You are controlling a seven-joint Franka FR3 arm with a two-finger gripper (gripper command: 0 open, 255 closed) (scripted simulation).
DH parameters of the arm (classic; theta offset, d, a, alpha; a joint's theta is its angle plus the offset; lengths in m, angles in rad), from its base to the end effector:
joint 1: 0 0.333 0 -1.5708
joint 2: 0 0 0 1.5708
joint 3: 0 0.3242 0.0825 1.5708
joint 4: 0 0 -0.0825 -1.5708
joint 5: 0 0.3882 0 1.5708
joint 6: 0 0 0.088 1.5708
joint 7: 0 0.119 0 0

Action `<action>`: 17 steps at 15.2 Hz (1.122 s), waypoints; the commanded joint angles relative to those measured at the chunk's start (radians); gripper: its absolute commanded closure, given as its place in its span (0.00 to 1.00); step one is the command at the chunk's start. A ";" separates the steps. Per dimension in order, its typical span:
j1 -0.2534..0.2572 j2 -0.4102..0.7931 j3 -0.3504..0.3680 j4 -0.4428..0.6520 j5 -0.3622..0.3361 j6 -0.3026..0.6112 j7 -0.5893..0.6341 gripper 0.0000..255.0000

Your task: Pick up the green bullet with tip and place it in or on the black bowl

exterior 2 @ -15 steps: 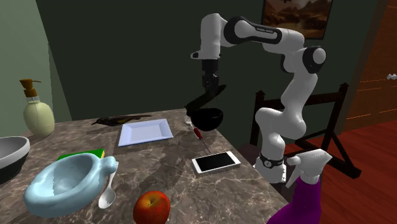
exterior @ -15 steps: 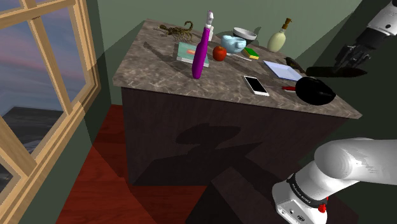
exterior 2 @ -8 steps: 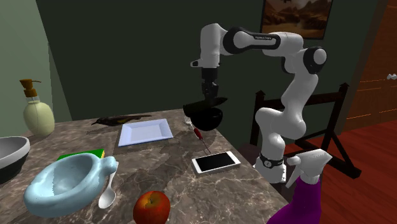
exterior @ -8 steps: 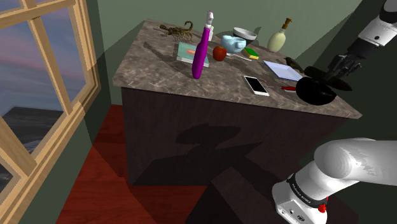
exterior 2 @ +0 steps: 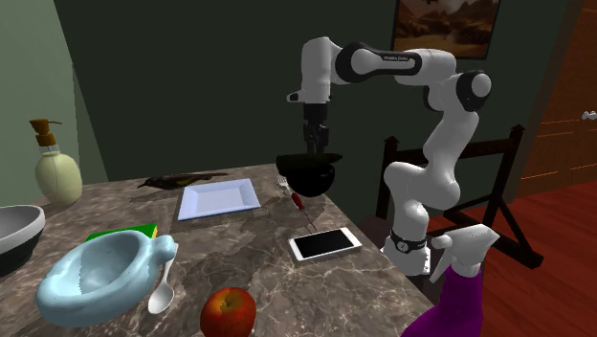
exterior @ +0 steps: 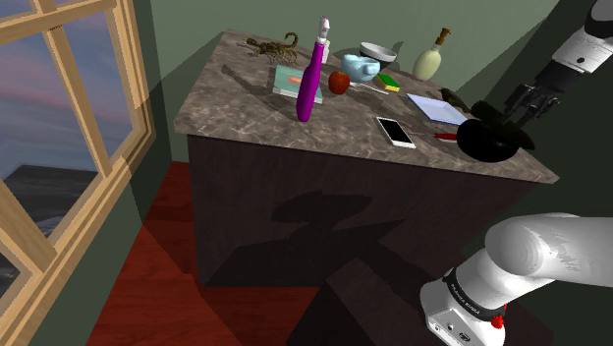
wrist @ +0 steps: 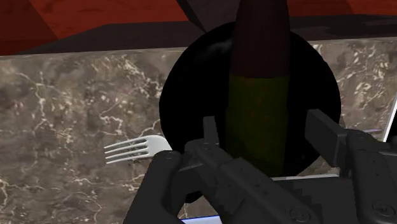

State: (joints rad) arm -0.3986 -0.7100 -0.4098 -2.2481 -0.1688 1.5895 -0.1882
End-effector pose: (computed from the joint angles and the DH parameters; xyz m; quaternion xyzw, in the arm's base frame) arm 0.1997 -0.2916 0.5866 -0.9644 0.2604 -0.0247 0.0402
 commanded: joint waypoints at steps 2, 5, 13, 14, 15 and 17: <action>0.000 0.000 0.000 0.000 0.000 0.000 0.000 0.00; 0.000 0.000 0.000 0.000 0.000 0.000 0.000 0.00; 0.012 0.038 0.008 0.155 0.016 -0.117 -0.010 0.00; 0.012 0.038 0.008 0.155 0.016 -0.117 -0.010 0.00; 0.012 0.038 0.008 0.155 0.016 -0.117 -0.010 0.00; 0.012 0.038 0.008 0.155 0.016 -0.117 -0.010 0.00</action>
